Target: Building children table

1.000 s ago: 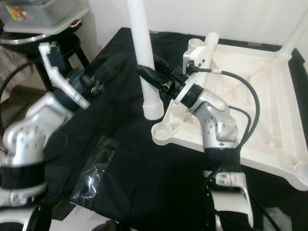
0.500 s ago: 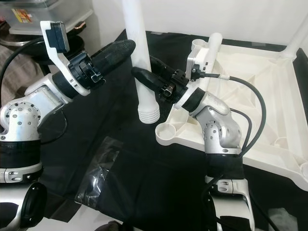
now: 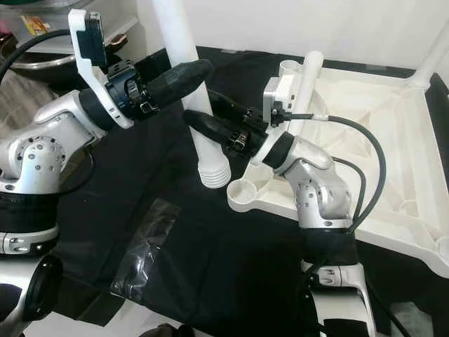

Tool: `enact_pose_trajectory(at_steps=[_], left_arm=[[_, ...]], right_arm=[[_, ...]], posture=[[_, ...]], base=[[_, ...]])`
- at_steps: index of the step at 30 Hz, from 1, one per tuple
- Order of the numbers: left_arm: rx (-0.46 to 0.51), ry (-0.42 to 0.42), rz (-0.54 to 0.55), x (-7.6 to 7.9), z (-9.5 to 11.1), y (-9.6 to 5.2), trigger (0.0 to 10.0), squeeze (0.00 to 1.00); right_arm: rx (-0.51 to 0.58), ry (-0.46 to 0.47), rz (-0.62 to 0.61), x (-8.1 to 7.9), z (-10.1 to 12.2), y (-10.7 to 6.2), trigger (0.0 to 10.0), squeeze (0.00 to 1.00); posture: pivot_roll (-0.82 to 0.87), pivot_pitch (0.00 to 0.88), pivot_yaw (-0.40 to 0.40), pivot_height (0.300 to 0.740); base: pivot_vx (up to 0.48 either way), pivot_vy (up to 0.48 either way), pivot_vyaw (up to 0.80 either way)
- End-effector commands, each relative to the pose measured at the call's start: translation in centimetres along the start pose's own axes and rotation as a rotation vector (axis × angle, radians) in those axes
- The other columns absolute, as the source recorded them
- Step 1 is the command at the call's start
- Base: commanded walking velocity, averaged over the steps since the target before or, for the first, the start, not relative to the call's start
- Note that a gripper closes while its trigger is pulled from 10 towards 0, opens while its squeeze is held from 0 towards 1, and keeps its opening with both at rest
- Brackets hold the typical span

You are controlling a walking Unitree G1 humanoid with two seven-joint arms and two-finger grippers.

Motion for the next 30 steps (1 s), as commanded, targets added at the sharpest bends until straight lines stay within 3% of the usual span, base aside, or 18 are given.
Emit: enact_pose_trajectory(at_steps=[1,2,13,15,16,17,21,22,23,26,27,28,29,30], left_arm=[[-0.006,0.025,-0.016,0.2,0.5,0.0,0.5,0.0],[-0.006,0.024,-0.023,0.4,0.7,0.1,0.0,0.0],[0.034,-0.011,-0.056,0.5,1.8,0.4,0.0,0.0],[0.042,-0.022,-0.062,0.5,1.9,0.4,0.0,0.0],[0.046,-0.032,-0.069,0.6,2.0,0.4,0.0,0.0],[0.039,-0.049,-0.095,0.9,2.0,0.4,0.0,0.0],[0.033,-0.06,-0.113,1.2,1.9,0.4,0.0,0.0],[0.008,-0.075,-0.156,1.8,1.7,0.3,0.0,0.0],[-0.063,-0.057,-0.245,3.2,0.8,0.2,0.0,0.0],[-0.114,-0.045,-0.307,4.2,0.1,0.0,0.0,0.0],[-0.169,-0.039,-0.373,5.1,-0.6,-0.2,0.0,0.0],[-0.169,-0.039,-0.373,5.1,-0.6,-0.2,0.0,0.0],[-0.228,-0.029,-0.436,5.9,-1.4,-0.5,0.0,0.0],[-0.228,-0.029,-0.436,5.9,-1.4,-0.5,0.0,0.0]], right_arm=[[0.009,-0.001,0.021,-0.6,0.2,0.2,0.0,0.0],[0.007,-0.002,0.022,-0.7,0.1,0.2,0.0,0.0],[-0.006,-0.01,0.038,-1.4,-0.2,0.6,0.0,0.0],[-0.016,-0.025,0.033,-1.4,-0.4,0.7,0.4,0.0],[-0.031,-0.039,0.015,-1.2,-0.6,0.8,9.4,0.0],[-0.057,-0.051,0.041,-1.4,-0.9,0.7,10.0,0.9],[-0.075,-0.057,0.062,-1.5,-1.1,0.6,10.0,0.9],[-0.098,-0.061,0.109,-1.9,-1.3,0.4,10.0,1.0],[-0.146,-0.086,0.172,-2.3,-1.7,0.0,10.0,1.0],[-0.179,-0.103,0.21,-2.6,-2.0,-0.3,10.0,1.0],[-0.222,-0.099,0.263,-3.0,-2.6,-0.6,10.0,0.82],[-0.222,-0.099,0.263,-3.0,-2.6,-0.6,10.0,0.82],[-0.255,-0.081,0.295,-3.2,-3.3,-0.7,10.0,0.0],[-0.255,-0.081,0.295,-3.2,-3.3,-0.7,10.0,0.0]], posture=[[0.05,0.127,0.069,0.74],[0.05,0.127,0.069,0.74],[0.05,0.123,0.072,0.74],[0.05,0.123,0.072,0.74],[0.05,0.123,0.073,0.74],[0.05,0.12,0.072,0.74],[0.05,0.119,0.071,0.74],[0.05,0.118,0.07,0.74],[0.05,0.115,0.069,0.74],[0.05,0.115,0.069,0.74],[0.04,0.113,0.064,0.74],[0.04,0.113,0.064,0.74],[0.04,0.112,0.062,0.74],[0.04,0.112,0.062,0.74]], base=[[0.0,0.0,0.0],[0.0,0.0,0.0],[0.0,0.0,0.0],[0.0,0.0,0.0],[0.0,0.0,0.0],[0.0,0.0,0.0],[0.0,0.0,0.0],[0.0,0.0,0.0],[0.0,0.0,0.0],[0.0,0.0,0.0],[0.0,0.0,0.0],[0.0,0.0,0.0],[0.0,0.0,0.0],[0.0,0.0,0.0]])
Point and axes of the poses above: a point about 5 cm out from each wrist's last joint towards the gripper, its own y axis pointing out of the wrist towards the gripper, its own z axis along the axis of the wrist's last joint, x = y × z, the point moved 5 cm from there along y, pointing out of the wrist towards the gripper, and after that the axes turned 14 degrees about -y, right-handed, at the moved point
